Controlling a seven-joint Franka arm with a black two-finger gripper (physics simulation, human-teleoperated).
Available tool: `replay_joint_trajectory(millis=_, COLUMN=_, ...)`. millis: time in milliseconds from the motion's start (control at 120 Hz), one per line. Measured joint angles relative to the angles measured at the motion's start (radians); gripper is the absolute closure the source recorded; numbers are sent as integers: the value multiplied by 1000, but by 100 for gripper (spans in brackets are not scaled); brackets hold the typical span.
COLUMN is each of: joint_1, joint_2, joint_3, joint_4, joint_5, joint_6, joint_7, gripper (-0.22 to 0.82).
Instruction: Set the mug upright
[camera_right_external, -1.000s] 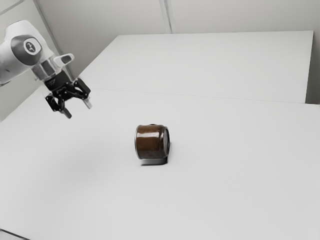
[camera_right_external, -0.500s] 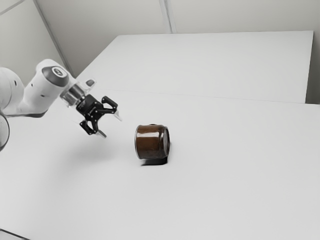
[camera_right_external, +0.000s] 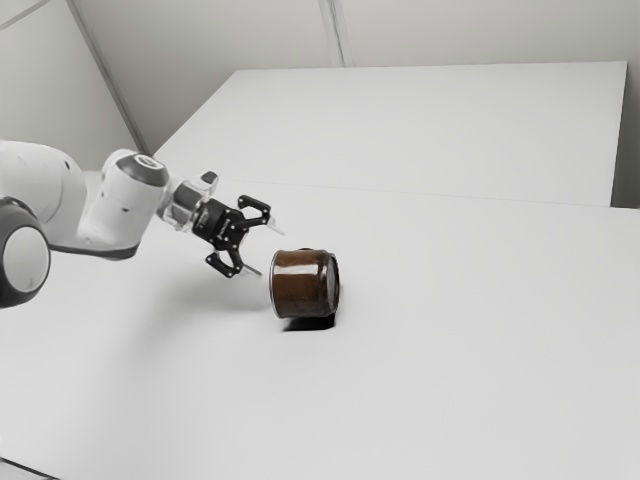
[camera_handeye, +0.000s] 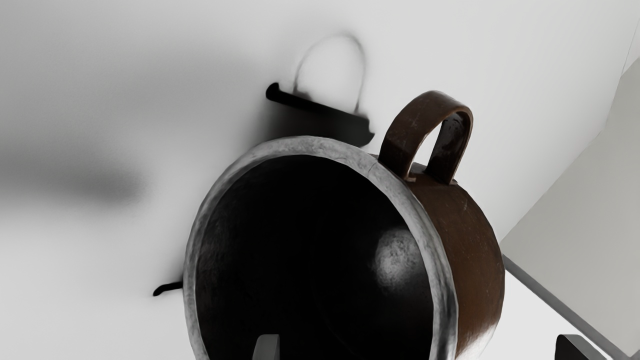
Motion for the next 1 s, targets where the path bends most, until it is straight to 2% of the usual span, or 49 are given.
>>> replay_joint_trajectory(millis=383, joint_1=-18, joint_2=38, joint_3=-14, joint_4=0, joint_5=-134, joint_6=34, joint_7=-1, gripper=1)
replay_joint_trajectory(millis=433, joint_1=-21, joint_2=39, joint_3=-14, joint_4=2, joint_5=-137, joint_6=38, joint_7=-1, gripper=8)
replay_joint_trajectory(millis=575, joint_1=-33, joint_2=40, joint_3=-16, joint_4=5, joint_5=-134, joint_6=46, joint_7=-3, gripper=43)
replay_joint_trajectory(millis=667, joint_1=-34, joint_2=38, joint_3=-33, joint_4=13, joint_5=-134, joint_6=54, joint_7=-4, gripper=58)
replay_joint_trajectory(millis=792, joint_1=-35, joint_2=37, joint_3=-63, joint_4=30, joint_5=-136, joint_6=75, joint_7=-6, gripper=68)
replay_joint_trajectory(millis=1000, joint_1=-35, joint_2=28, joint_3=-81, joint_4=36, joint_5=-129, joint_6=112, joint_7=-10, gripper=75)
